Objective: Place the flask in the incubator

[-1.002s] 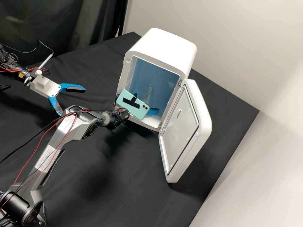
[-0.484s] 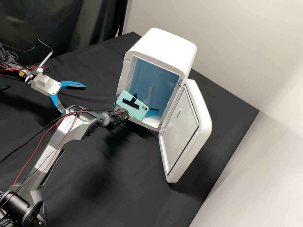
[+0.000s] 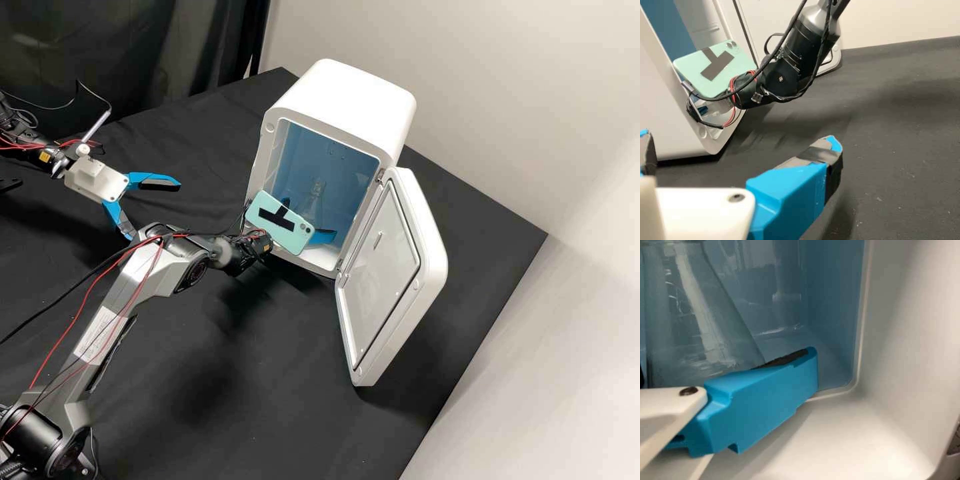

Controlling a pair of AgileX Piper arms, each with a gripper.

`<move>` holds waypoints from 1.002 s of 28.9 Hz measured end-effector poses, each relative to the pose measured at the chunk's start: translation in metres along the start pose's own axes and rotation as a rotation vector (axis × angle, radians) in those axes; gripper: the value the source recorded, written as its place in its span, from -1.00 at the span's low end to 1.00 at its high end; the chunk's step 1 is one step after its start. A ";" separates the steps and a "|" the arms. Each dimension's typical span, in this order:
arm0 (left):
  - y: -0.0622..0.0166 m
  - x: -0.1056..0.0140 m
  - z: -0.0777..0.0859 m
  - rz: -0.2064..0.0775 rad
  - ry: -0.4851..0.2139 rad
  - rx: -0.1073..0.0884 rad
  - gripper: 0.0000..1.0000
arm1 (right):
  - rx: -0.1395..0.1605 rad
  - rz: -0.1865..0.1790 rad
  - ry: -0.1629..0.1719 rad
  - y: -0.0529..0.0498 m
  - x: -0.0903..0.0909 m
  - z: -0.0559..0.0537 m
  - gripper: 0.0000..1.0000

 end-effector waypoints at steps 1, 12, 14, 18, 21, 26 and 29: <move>0.0000 0.000 0.000 0.000 -0.001 0.000 1.00 | 0.000 0.000 0.000 0.000 0.000 0.000 1.00; 0.0000 0.000 0.002 0.000 -0.007 0.002 1.00 | 0.000 0.015 -0.016 0.009 0.001 0.010 1.00; 0.0000 0.000 0.002 0.000 -0.007 0.002 1.00 | 0.000 0.020 -0.022 0.012 0.002 0.013 1.00; 0.0000 0.000 0.002 0.000 -0.008 0.002 1.00 | -0.003 0.027 -0.029 0.017 0.003 0.018 1.00; 0.0003 0.000 0.002 0.001 -0.008 0.002 1.00 | -0.004 0.027 -0.028 0.017 0.003 0.018 1.00; 0.0015 -0.002 0.002 0.007 -0.008 0.003 1.00 | -0.005 0.026 -0.028 0.017 0.003 0.018 1.00; 0.0015 -0.002 0.002 0.007 -0.008 0.003 1.00 | -0.005 0.026 -0.028 0.017 0.003 0.018 1.00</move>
